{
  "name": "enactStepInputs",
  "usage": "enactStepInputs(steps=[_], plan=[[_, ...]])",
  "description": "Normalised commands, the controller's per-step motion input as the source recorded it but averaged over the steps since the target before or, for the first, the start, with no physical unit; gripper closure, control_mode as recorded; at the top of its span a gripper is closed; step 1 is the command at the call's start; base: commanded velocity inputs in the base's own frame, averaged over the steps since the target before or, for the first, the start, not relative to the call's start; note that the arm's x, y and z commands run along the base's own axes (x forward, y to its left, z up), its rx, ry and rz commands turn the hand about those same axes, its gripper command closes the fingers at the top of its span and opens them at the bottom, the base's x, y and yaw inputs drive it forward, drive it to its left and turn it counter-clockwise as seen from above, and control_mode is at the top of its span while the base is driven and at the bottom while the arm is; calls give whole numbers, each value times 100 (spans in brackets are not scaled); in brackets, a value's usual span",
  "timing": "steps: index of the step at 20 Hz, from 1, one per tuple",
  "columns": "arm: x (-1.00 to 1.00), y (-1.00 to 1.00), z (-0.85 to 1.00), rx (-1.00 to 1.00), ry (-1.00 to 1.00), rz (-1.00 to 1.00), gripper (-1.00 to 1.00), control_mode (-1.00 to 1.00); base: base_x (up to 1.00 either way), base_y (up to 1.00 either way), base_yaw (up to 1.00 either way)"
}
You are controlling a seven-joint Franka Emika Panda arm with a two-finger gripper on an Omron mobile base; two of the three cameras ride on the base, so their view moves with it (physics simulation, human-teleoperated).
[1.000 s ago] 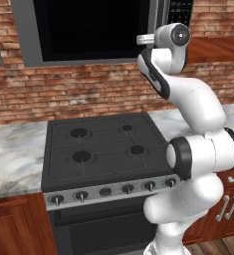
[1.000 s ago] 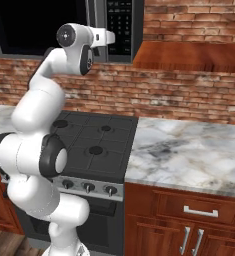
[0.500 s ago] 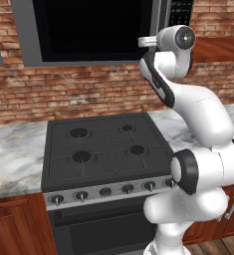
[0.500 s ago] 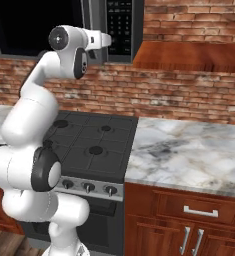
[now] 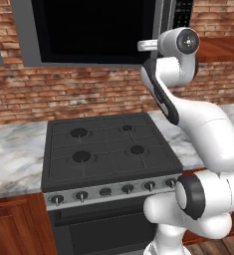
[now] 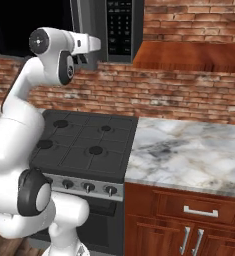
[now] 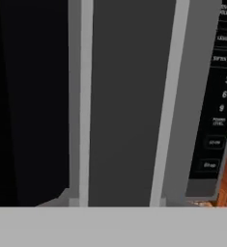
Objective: The microwave is finished heating the shrimp and garlic. Take the bowl containing the food and place it on the dining counter.
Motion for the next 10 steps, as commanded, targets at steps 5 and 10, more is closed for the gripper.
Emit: enactStepInputs(steps=[5, 10], plan=[[-94, 46, 38, 0, 1, -2, 100, -100, 0, 0, 0], [-100, 55, 36, 0, 0, -1, 100, -100, 0, 0, 0]])
